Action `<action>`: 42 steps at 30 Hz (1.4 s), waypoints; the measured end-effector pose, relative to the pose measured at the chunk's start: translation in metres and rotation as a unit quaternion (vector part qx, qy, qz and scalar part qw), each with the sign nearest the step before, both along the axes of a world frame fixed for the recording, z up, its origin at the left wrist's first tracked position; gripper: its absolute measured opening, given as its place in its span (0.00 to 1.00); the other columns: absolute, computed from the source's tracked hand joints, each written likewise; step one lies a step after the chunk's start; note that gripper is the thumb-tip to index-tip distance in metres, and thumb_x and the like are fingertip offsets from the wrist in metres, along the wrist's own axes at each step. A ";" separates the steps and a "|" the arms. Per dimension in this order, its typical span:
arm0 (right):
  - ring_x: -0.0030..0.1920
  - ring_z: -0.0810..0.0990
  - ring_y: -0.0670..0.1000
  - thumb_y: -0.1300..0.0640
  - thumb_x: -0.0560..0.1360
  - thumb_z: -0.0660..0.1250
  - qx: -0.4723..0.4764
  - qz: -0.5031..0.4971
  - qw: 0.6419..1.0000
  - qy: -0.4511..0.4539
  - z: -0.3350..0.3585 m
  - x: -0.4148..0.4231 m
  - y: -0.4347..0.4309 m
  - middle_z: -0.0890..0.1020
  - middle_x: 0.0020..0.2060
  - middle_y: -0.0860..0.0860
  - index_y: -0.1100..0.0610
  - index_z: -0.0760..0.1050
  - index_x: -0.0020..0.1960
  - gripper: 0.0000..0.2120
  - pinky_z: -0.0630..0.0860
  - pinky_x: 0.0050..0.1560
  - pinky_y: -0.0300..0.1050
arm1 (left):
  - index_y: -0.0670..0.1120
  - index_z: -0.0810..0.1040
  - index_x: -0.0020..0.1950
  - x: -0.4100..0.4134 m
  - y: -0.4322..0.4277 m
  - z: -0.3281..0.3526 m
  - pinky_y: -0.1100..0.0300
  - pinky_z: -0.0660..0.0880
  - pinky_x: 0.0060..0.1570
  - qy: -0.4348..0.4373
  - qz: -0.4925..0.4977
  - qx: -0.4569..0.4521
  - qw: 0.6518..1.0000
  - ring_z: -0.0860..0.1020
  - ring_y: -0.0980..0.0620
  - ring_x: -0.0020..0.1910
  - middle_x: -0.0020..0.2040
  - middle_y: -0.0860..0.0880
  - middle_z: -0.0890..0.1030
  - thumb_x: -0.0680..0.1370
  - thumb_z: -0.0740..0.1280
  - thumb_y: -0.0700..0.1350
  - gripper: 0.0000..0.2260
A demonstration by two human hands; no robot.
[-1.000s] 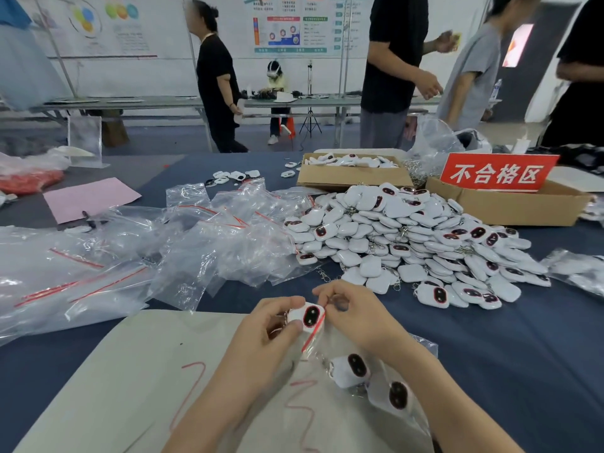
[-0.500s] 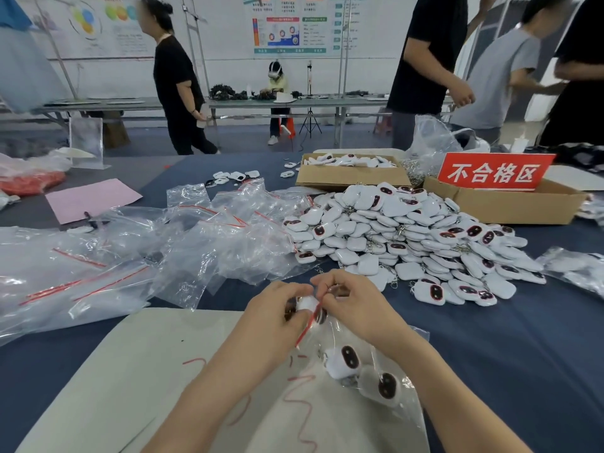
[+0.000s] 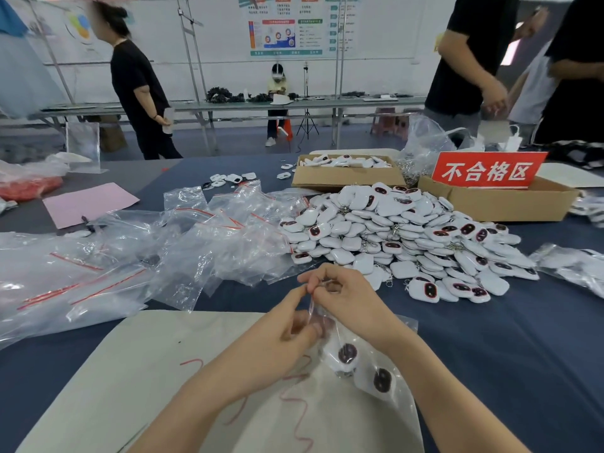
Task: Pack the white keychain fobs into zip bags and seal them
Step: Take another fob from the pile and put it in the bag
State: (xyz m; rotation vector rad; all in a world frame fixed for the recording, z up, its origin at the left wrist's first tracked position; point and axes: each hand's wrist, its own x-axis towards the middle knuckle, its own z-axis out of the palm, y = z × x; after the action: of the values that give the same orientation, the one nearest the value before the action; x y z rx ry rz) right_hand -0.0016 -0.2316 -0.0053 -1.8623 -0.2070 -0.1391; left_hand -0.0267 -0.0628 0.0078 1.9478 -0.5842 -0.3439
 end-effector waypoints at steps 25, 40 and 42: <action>0.76 0.60 0.57 0.51 0.81 0.62 -0.282 -0.270 0.918 0.061 -0.033 0.013 -0.040 0.57 0.78 0.55 0.48 0.63 0.76 0.24 0.62 0.73 0.55 | 0.47 0.81 0.44 0.013 0.029 -0.006 0.62 0.67 0.28 0.083 0.043 0.097 0.991 0.76 0.53 0.23 0.25 0.48 0.80 0.83 0.59 0.59 0.19; 0.63 0.70 0.53 0.46 0.79 0.64 -0.383 -0.268 0.880 -0.083 -0.053 0.032 -0.049 0.79 0.58 0.50 0.46 0.75 0.65 0.16 0.58 0.73 0.51 | 0.45 0.79 0.43 0.082 -0.027 -0.035 0.65 0.67 0.25 0.007 0.197 -0.121 0.973 0.70 0.52 0.23 0.31 0.48 0.79 0.86 0.58 0.51 0.18; 0.61 0.70 0.52 0.49 0.77 0.67 -0.302 -0.249 0.913 -0.116 -0.056 0.032 -0.051 0.80 0.56 0.47 0.48 0.77 0.63 0.15 0.65 0.70 0.54 | 0.48 0.81 0.49 0.084 -0.033 -0.043 0.65 0.68 0.26 -0.012 0.180 -0.128 0.975 0.71 0.54 0.24 0.35 0.49 0.81 0.86 0.59 0.48 0.12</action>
State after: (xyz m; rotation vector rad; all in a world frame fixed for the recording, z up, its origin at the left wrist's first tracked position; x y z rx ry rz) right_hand 0.0299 -0.2822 -0.0611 -2.4874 0.0856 -0.7202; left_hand 0.0570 -0.0961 -0.0348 1.7636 -0.2656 -0.0151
